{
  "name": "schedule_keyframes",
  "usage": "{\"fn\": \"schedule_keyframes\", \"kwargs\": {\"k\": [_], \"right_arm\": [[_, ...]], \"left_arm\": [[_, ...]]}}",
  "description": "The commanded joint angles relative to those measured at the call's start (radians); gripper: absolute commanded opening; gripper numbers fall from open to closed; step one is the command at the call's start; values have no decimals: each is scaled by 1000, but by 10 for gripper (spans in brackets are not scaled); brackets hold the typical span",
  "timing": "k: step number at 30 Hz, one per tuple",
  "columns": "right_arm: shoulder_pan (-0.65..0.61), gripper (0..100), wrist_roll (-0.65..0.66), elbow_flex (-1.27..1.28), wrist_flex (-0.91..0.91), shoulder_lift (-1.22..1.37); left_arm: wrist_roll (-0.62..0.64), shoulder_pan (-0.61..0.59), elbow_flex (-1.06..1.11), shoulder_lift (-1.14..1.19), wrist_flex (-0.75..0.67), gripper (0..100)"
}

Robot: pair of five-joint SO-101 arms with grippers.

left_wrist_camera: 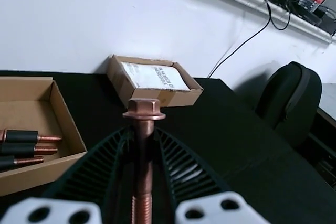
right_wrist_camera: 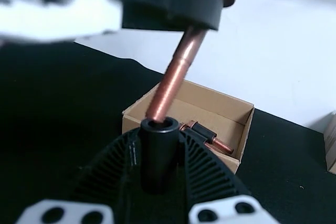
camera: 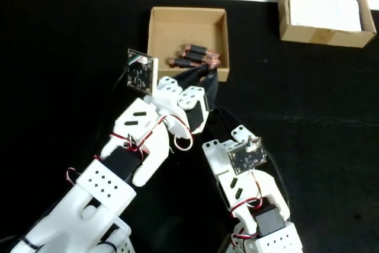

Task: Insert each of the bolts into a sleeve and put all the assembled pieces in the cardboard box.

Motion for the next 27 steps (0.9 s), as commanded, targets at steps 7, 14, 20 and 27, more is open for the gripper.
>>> {"fn": "schedule_keyframes", "kwargs": {"k": [7,14,20,27], "right_arm": [[16,7,-2,134,-1,-8],[50,7,-6,134,-5,-8],[122,7,-6,133,-5,-8],[125,7,-3,133,-5,-2]], "left_arm": [[0,16,35,93,-176,10],[-6,15,87,88,-173,10],[-5,48,154,-24,-172,10],[-6,101,268,-105,-172,10]]}}
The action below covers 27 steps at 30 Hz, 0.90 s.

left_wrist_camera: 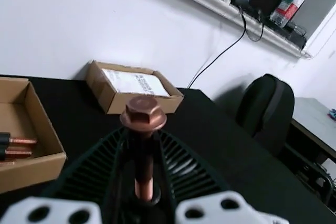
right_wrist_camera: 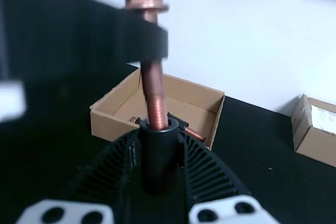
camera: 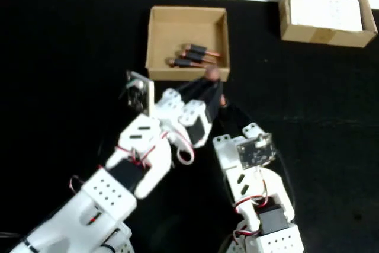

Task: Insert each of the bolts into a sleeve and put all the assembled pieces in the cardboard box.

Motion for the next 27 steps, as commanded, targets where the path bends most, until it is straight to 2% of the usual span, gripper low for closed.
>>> {"fn": "schedule_keyframes", "kwargs": {"k": [1,7,12,15,18,20,23,27], "right_arm": [[15,7,-3,133,-7,-1],[15,7,-2,116,-4,-1],[21,7,-6,107,-5,-1],[27,7,-8,110,-5,-4],[36,7,-9,108,-8,-1],[38,7,-9,108,-8,-1],[39,7,-9,110,-8,-1],[131,6,-80,73,-8,1]], "left_arm": [[-5,44,21,-22,-11,10],[-129,91,25,-19,-3,13],[-166,88,5,-28,163,30],[-166,82,-45,-58,382,110],[-166,111,-153,-137,738,219],[-166,134,-203,-189,916,258],[-166,131,-234,-266,1060,238],[-176,81,-237,-437,1146,97]]}}
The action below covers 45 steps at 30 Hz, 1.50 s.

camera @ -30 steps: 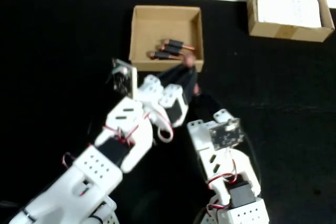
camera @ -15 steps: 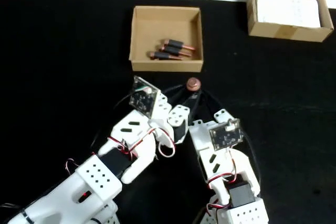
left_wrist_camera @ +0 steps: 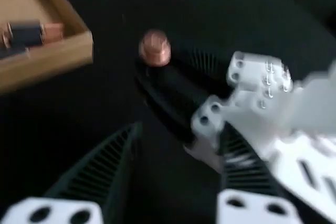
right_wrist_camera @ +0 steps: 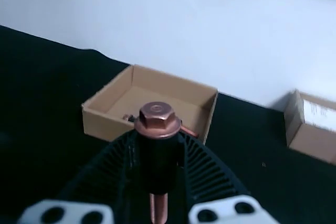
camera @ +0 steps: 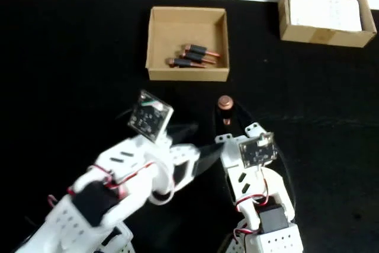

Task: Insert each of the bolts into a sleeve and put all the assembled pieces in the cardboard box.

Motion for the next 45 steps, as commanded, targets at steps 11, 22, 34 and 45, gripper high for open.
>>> {"fn": "schedule_keyframes", "kwargs": {"k": [11,22,34,45], "right_arm": [[223,6,-140,-377,91,171],[219,6,-135,-1092,125,1036],[76,6,269,-1676,120,1724],[-12,6,715,-2066,119,2258]], "left_arm": [[-310,-440,159,-545,64,9],[-255,-816,390,-532,61,9],[11,-983,651,-532,-115,9],[48,-986,707,-532,-120,9]]}}
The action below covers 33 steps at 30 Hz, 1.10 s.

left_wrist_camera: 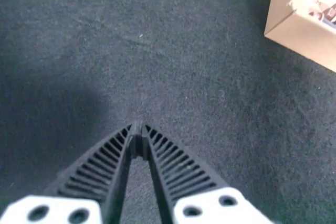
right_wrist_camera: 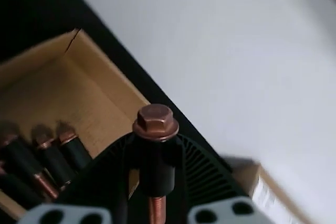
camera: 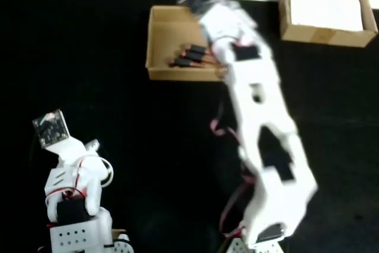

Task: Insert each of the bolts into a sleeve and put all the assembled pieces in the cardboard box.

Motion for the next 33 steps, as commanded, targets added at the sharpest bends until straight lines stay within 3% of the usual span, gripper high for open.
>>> {"fn": "schedule_keyframes", "kwargs": {"k": [1,5,10,13,17,23,33], "right_arm": [[-19,6,86,-183,-7,154],[-28,6,141,-285,-5,355],[-48,9,120,-297,1,503],[-71,39,6,-297,18,510],[-82,146,-100,-318,176,478],[-85,148,-296,-328,460,302],[-30,108,-810,-320,917,-166]], "left_arm": [[3,-12,16,-8,-18,9],[2,-12,16,-8,-17,9],[2,-8,16,-10,-17,12],[2,-4,16,-10,-17,12],[2,-4,16,-10,-17,12],[2,-4,16,-8,-21,12],[0,-7,16,1,-23,12]]}}
